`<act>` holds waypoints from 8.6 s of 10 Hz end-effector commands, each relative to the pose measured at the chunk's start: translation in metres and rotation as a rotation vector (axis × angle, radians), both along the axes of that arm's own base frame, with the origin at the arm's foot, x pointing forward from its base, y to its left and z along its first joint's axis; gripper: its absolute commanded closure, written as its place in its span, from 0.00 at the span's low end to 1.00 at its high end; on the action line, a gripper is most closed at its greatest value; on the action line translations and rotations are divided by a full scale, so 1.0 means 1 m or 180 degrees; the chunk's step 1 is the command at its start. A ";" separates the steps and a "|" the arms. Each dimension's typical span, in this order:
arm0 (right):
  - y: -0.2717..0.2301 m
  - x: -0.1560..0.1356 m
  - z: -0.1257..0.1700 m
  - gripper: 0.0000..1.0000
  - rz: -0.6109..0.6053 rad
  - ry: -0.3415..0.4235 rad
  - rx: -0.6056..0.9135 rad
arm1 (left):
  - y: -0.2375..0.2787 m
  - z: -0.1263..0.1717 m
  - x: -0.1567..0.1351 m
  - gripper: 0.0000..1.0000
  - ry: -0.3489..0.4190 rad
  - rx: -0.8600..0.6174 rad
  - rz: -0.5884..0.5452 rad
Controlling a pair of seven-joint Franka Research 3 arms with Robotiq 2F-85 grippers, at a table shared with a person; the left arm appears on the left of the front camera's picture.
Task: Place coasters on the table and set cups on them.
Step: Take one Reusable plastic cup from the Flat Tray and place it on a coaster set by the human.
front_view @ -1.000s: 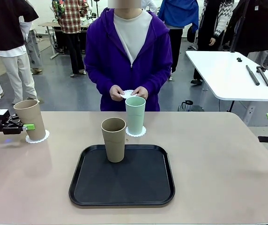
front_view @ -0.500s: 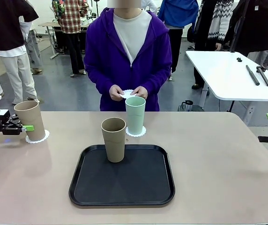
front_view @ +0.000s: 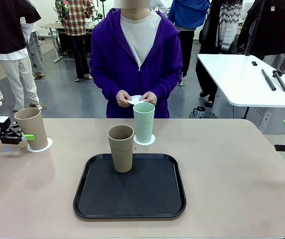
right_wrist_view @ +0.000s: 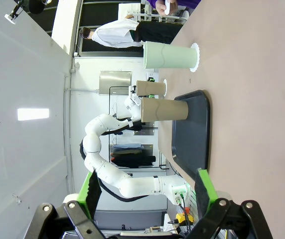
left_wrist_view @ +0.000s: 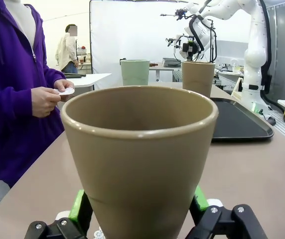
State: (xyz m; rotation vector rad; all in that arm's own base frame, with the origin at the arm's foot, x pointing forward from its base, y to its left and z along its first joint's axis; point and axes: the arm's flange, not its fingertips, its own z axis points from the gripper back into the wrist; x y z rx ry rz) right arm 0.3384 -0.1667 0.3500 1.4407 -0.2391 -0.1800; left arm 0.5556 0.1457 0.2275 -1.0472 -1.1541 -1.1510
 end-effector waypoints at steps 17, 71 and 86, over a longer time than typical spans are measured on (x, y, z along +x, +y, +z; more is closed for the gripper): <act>0.000 -0.003 0.001 0.00 0.0040 -0.0016 -0.0005 | 0.025 0.156 -0.026 0.00 0.0593 0.2805 0.0864; 0.000 -0.003 0.001 0.00 0.0040 -0.0016 -0.0005 | 0.161 0.130 -0.257 0.00 0.3952 -0.0327 0.1184; 0.000 -0.003 0.001 0.00 0.0040 -0.0016 -0.0005 | 0.161 0.130 -0.257 0.00 0.3952 -0.0327 0.1184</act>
